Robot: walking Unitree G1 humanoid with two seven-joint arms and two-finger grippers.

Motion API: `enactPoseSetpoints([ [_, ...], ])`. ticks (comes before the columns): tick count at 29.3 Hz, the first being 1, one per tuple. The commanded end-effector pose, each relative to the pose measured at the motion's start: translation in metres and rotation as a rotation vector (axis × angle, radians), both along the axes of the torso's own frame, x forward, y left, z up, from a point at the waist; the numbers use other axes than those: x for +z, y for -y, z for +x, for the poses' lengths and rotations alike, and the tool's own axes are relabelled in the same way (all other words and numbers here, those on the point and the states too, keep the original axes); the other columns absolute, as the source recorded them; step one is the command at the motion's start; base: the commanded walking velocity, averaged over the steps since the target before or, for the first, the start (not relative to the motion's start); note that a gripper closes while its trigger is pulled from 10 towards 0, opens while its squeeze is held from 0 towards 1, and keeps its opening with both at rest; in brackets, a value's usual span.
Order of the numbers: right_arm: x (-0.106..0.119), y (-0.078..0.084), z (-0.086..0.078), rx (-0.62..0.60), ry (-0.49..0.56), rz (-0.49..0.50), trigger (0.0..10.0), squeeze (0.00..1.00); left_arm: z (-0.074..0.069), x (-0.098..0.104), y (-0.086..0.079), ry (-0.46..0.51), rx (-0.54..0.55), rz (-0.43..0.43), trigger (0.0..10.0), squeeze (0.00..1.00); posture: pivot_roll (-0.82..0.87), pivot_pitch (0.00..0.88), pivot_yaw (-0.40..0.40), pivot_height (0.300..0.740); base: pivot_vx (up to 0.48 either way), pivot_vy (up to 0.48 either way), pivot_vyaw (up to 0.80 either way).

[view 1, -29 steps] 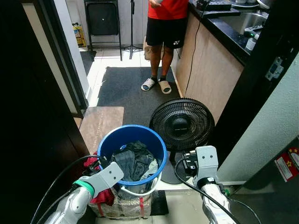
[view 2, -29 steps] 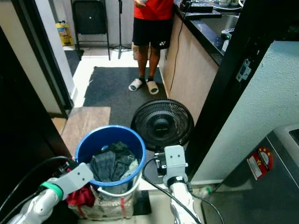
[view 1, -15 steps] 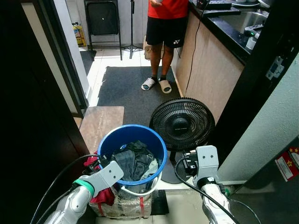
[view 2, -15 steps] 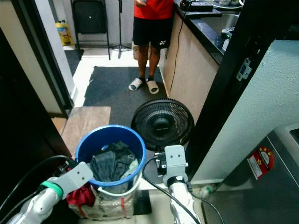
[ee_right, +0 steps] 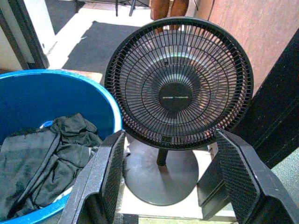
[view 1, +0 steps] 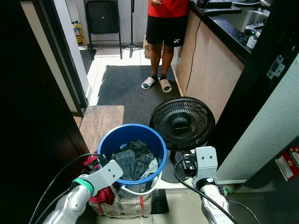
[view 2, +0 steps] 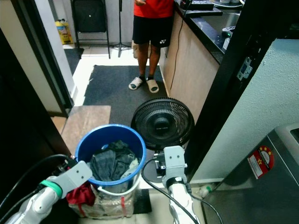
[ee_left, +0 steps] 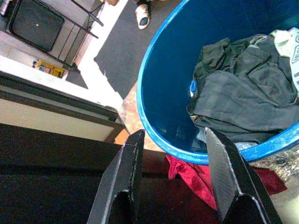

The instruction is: Clothes washing

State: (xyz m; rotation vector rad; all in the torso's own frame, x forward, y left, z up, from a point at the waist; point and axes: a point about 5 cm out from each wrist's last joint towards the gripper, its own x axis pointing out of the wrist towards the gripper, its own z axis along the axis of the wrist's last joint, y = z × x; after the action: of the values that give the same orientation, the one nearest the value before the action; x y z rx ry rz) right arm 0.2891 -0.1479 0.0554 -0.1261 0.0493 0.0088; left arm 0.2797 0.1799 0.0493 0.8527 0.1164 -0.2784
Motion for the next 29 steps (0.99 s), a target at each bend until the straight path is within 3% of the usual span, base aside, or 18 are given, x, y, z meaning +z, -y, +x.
enactPoseSetpoints([
  [1,-0.0036,-0.0007,-0.0020,-0.002,-0.021,0.001,10.0,0.00,-0.0044,-0.0040,-0.0048,-0.022,0.010,0.003,10.0,0.00,-0.01,0.045,0.073,0.740,0.000,0.000,0.00],
  [29,-0.0047,-0.0009,-0.0032,-0.007,-0.023,0.004,10.0,0.00,-0.0040,-0.0033,-0.0084,-0.024,0.011,0.004,10.0,0.00,0.00,0.052,0.074,0.740,0.000,0.000,0.00],
])
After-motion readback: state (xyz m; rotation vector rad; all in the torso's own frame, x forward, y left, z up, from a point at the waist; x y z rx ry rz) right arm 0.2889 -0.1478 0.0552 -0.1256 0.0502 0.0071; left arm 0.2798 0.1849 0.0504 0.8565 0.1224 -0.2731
